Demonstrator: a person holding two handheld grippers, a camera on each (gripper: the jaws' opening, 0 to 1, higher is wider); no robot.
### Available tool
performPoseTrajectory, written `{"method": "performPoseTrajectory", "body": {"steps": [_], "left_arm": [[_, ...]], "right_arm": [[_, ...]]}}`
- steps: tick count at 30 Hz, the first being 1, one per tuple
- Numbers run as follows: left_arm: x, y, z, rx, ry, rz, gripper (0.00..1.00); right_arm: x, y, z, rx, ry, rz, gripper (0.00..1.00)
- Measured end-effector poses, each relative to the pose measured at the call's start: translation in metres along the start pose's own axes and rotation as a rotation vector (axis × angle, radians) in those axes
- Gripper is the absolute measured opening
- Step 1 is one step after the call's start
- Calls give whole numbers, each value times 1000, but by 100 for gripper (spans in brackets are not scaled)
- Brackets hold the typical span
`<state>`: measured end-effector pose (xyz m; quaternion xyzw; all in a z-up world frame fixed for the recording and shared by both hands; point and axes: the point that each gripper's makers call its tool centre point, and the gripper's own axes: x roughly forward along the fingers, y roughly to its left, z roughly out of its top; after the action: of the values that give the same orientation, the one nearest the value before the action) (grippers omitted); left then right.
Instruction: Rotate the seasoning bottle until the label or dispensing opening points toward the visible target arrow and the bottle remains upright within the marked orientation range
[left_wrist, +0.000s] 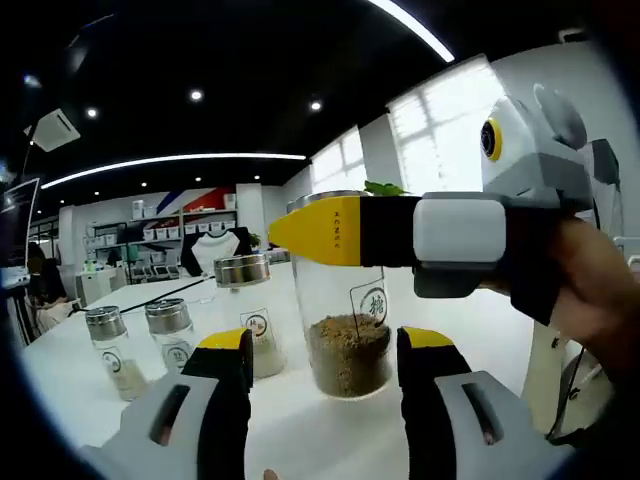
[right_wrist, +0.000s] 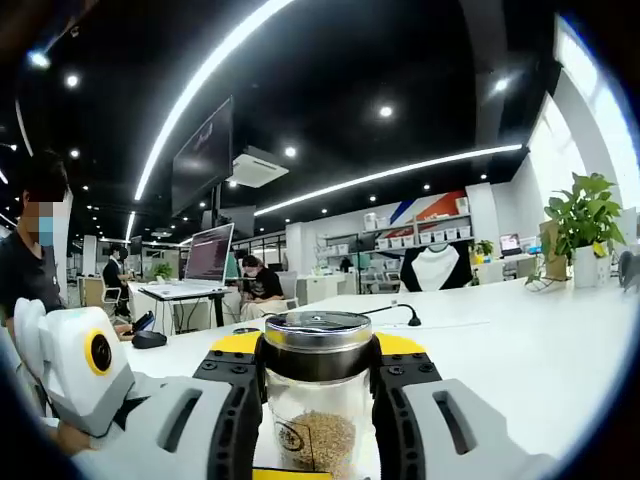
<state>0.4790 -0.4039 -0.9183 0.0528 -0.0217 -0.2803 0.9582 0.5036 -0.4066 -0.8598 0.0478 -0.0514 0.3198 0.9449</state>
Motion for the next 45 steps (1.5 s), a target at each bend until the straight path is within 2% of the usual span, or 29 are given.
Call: {"method": "performPoseTrajectory", "body": {"steps": [7, 9, 16, 19, 21, 23, 29, 32, 37, 40, 45], "left_arm": [[-5, 5, -2, 21, 16, 9, 63], [-4, 1, -5, 65, 40, -28, 64], [-10, -3, -5, 31, 32, -56, 68], [-10, 3, -5, 27, 32, -51, 68], [-14, 5, -5, 14, 42, -57, 68], [-19, 7, 1, -22, 23, -56, 67], [-26, 16, 8, -7, 14, -28, 67], [-27, 21, 3, -11, 21, -24, 61], [-28, 25, -7, -23, 53, -12, 65], [-28, 27, -9, -39, 57, -5, 69], [-30, 32, -11, -35, 66, 7, 69]], "right_arm": [[9, -37, 1, -21, -11, -103, 39], [11, -44, -1, -21, -7, -122, 39], [21, -66, -12, -40, 14, -172, 39], [24, -75, -15, -31, 25, -190, 39], [26, -77, -14, -33, 28, -188, 39], [30, -80, -15, -21, 34, -187, 39], [42, -87, -11, -61, 26, -209, 39], [46, -91, -10, -70, 22, -219, 39], [49, -99, -16, -85, 31, -245, 39], [53, -103, -21, -91, 37, -245, 39], [56, -106, -23, -109, 43, -243, 39]]}}
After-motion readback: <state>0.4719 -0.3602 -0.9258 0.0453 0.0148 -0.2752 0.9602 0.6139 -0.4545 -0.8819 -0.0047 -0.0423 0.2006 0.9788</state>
